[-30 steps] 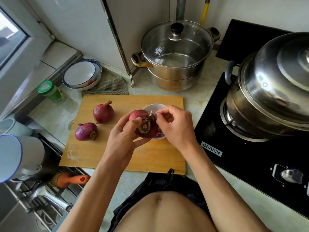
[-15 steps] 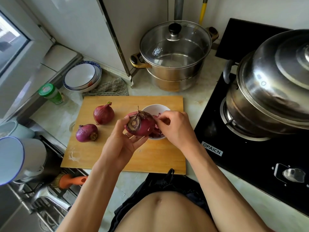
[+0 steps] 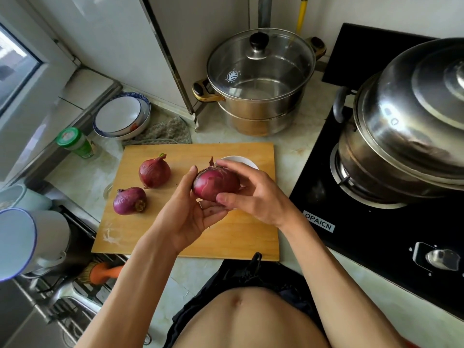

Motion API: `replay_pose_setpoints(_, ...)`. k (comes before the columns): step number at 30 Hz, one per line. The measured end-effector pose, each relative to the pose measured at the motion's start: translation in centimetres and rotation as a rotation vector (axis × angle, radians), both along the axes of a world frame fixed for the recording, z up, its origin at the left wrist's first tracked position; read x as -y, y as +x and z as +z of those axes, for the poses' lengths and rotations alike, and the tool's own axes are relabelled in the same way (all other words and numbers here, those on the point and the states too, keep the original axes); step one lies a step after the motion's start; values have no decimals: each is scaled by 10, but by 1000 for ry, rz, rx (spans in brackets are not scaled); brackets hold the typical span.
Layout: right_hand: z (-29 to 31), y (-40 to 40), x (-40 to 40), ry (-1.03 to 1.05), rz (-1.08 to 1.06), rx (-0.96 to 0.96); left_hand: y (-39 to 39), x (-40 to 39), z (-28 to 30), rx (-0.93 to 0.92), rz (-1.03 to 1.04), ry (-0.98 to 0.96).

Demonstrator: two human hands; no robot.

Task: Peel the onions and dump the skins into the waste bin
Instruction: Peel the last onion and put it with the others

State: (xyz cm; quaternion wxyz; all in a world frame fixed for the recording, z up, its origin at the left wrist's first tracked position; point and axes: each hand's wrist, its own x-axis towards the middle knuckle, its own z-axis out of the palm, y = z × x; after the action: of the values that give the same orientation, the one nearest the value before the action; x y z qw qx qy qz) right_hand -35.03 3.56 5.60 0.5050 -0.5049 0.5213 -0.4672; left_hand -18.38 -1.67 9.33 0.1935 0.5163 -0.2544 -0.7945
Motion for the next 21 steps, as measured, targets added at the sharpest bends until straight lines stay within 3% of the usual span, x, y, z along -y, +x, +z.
replay_pose_setpoints(5, -1, -5, -1, -4, -87, 112, -2, -3, 4, 59, -135, -118)
replay_pose_setpoints(11, 0, -4, 2, 7, -117, 194, -4, -7, 2, -31, -45, -208)
replay_pose_setpoints(17, 13, -5, 5, -224, -176, -267, 2, -3, -2, 20, 49, -255)
replay_pose_setpoints(21, 20, -4, 8, -248, -134, -347, 2, -4, -3, 57, 23, -231)
